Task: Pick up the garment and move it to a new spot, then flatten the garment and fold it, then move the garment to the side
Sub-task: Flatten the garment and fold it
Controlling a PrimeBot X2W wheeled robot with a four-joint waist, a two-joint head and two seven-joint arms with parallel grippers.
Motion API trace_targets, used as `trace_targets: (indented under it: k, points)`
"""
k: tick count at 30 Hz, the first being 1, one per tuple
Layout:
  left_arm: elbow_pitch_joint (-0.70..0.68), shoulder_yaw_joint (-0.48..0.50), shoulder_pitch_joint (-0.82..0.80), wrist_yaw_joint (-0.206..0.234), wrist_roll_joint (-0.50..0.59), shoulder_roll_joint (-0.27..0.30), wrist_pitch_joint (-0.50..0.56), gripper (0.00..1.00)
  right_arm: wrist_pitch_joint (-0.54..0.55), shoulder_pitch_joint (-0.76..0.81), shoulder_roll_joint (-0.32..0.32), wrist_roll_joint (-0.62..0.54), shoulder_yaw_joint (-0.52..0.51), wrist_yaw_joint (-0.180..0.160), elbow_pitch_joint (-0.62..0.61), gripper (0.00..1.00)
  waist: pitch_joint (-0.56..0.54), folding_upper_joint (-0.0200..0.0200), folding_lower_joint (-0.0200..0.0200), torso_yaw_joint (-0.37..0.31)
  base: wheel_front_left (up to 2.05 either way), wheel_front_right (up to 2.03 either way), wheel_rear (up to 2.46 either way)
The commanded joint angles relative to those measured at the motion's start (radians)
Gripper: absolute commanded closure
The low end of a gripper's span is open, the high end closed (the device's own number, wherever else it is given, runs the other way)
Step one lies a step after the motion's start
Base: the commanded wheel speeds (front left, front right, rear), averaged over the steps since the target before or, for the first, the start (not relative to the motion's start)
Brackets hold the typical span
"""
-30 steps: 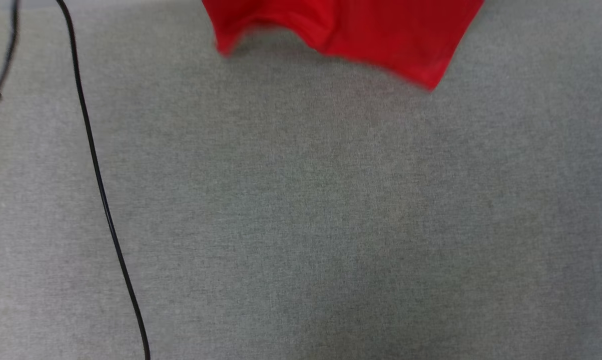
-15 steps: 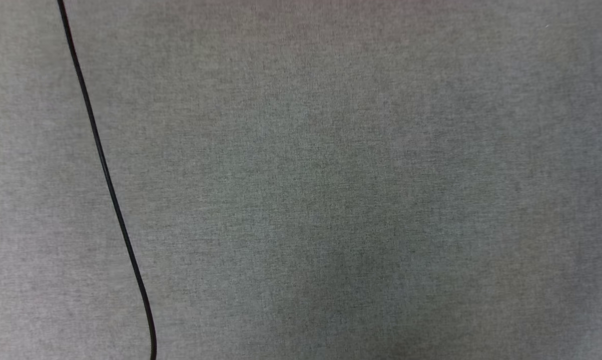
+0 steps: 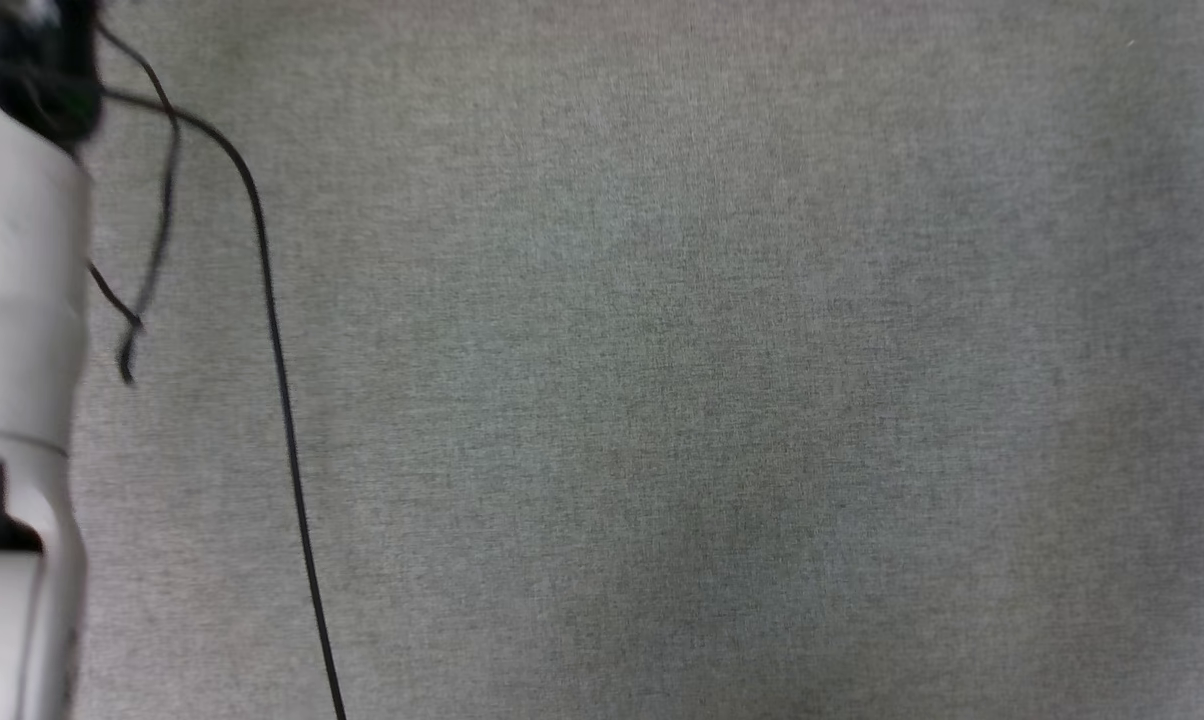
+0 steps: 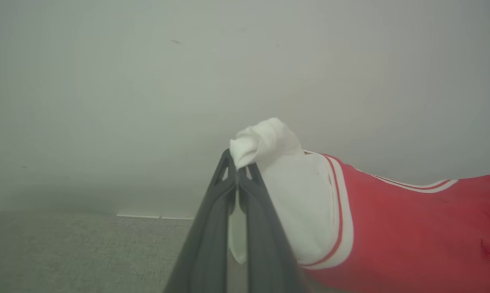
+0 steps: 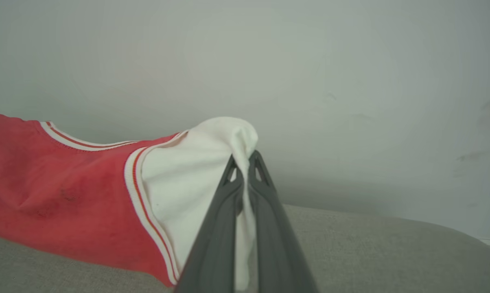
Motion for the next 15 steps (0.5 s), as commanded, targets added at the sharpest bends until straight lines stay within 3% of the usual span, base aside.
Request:
trace_targets:
  k: [1, 8, 15]
  points:
    - [0.005, 0.003, 0.055, -0.006, -0.008, -0.006, -0.01, 1.0, -0.021, 0.056, 0.001, 0.021, 0.013, -0.001, 0.001, 1.0, -0.028, 0.0, -0.0001, 0.008, 0.0, 0.0, 0.0]
    - [-0.044, 0.016, 0.32, -0.02, -0.036, -0.042, -0.023, 1.0, -0.089, 0.317, -0.018, 0.122, 0.051, -0.001, -0.035, 1.0, -0.131, 0.0, -0.0001, 0.028, 0.0, 0.0, 0.0]
    - [-0.196, 0.062, 0.618, -0.006, -0.011, -0.057, -0.023, 1.0, -0.125, 0.606, -0.046, 0.188, 0.04, -0.001, -0.133, 1.0, -0.258, 0.0, -0.0001, 0.039, 0.0, 0.0, 0.0]
